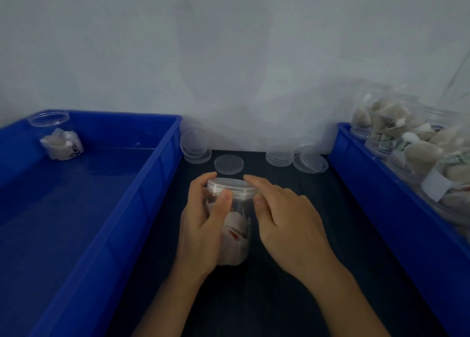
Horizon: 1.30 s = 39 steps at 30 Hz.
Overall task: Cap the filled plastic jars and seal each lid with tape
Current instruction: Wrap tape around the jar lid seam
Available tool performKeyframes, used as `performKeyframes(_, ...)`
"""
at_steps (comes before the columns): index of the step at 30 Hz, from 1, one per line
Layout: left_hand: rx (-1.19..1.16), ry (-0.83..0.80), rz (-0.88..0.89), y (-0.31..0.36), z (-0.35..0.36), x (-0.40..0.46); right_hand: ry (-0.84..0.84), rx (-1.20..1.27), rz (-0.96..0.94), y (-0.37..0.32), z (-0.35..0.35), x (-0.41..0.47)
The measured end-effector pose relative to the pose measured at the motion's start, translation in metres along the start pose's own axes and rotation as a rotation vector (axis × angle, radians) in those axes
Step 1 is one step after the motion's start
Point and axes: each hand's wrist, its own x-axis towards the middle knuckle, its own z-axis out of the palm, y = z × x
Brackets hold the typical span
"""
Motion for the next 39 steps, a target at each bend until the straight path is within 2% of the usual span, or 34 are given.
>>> performKeyframes(4, -0.033, -0.030, -0.069, -0.003, 0.001, -0.002, -0.080, 0.107, 0.037, 0.006, -0.005, 0.000)
performKeyframes(7, 0.085, -0.056, -0.121, 0.000, 0.001, 0.001, -0.073, 0.144, 0.081, 0.011, -0.007, 0.000)
performKeyframes(11, 0.303, 0.110, -0.101, 0.010, 0.013, -0.005, -0.020, 0.159, 0.086, 0.007, -0.005, -0.003)
performKeyframes(16, 0.337, 0.127, -0.075, 0.017, 0.025, -0.010, -0.021, 0.206, 0.049, 0.010, 0.000, -0.004)
performKeyframes(19, 0.311, 0.130, -0.036, 0.019, 0.018, -0.003, -0.095, 0.297, 0.030, 0.014, -0.003, -0.007)
performKeyframes(23, 0.277, 0.102, -0.046, 0.019, 0.007, 0.001, -0.082, 0.198, 0.022, 0.027, -0.011, -0.003)
performKeyframes(27, 0.282, 0.095, -0.083, 0.015, 0.004, 0.006, -0.066, 0.216, 0.041, 0.037, -0.008, -0.001)
performKeyframes(32, 0.221, 0.085, -0.163, 0.010, 0.001, 0.010, -0.096, 0.241, 0.047, 0.034, -0.003, 0.000)
performKeyframes(36, 0.119, 0.065, -0.297, 0.010, 0.001, 0.010, -0.136, 0.254, 0.070, 0.024, -0.003, 0.000)
performKeyframes(39, 0.238, 0.147, -0.225, 0.016, 0.006, 0.003, -0.096, 0.280, 0.095, 0.019, -0.003, -0.001)
